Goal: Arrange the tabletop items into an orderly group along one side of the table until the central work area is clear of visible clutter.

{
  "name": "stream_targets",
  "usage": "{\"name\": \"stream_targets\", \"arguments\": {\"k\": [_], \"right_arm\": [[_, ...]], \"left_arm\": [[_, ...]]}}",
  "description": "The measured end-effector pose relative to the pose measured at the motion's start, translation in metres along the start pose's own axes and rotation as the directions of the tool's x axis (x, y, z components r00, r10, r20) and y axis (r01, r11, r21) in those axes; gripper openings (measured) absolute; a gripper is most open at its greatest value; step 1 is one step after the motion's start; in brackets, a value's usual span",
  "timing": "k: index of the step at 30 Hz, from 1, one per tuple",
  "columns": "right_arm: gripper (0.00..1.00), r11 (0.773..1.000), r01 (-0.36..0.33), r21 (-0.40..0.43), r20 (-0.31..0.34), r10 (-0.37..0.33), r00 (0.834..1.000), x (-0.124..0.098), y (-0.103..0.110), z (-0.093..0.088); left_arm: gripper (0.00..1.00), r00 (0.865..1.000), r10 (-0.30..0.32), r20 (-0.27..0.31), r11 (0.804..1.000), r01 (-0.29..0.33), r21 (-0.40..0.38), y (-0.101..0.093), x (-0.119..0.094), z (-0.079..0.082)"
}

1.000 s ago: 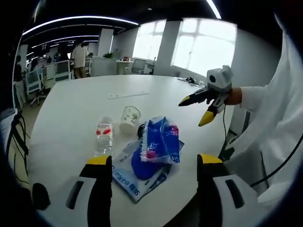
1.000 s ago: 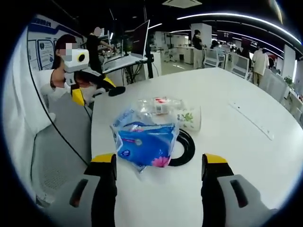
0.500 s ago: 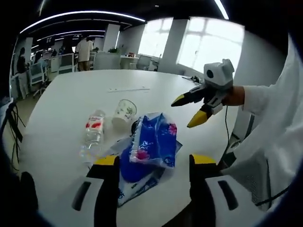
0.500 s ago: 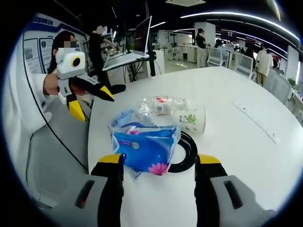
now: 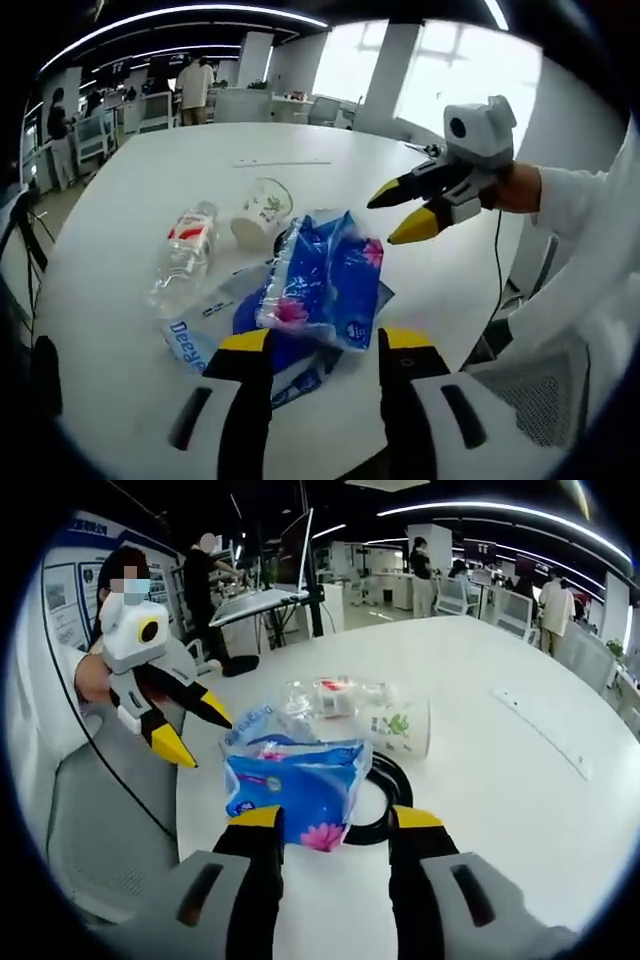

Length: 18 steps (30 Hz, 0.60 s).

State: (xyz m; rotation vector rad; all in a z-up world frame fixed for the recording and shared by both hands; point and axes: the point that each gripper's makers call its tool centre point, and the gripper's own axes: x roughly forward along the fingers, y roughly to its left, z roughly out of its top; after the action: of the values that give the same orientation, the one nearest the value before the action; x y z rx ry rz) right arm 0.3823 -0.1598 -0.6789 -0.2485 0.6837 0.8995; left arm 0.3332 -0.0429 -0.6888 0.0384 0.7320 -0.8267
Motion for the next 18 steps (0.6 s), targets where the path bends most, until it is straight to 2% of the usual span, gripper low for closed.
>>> {"name": "stream_targets", "arguments": {"k": [7,9,10,13,15,18], "right_arm": [[0.35,1.000,-0.008,-0.002,-0.017,0.008,1.000,0.008,0.002,-0.006],[0.33,1.000,-0.008,-0.012,-0.027,0.008,1.000,0.011,0.003,-0.008],[0.32,0.999,0.001,-0.045,-0.042,-0.003,0.999,0.012,0.002,-0.010],[0.26,0.999,0.000,-0.046,-0.042,-0.002,0.999,0.015,0.001,-0.011],[0.24,1.000,-0.002,-0.005,-0.031,0.002,1.000,0.017,0.001,-0.011],[0.16,0.999,0.000,-0.036,-0.057,-0.002,0.998,0.020,0.001,-0.016]], "left_arm": [[0.34,0.998,0.032,-0.052,0.997,-0.035,-0.062,-0.002,0.013,-0.013],[0.34,0.997,0.052,-0.051,0.990,-0.058,-0.128,-0.001,0.015,-0.014],[0.34,0.998,0.046,-0.052,0.987,-0.053,-0.151,-0.002,0.016,-0.014],[0.31,0.996,0.056,-0.067,0.986,-0.065,-0.153,0.000,0.019,-0.018],[0.29,0.994,0.075,-0.077,0.981,-0.087,-0.172,0.003,0.020,-0.021],[0.23,0.993,0.081,-0.087,0.973,-0.098,-0.209,0.005,0.024,-0.026]]}}
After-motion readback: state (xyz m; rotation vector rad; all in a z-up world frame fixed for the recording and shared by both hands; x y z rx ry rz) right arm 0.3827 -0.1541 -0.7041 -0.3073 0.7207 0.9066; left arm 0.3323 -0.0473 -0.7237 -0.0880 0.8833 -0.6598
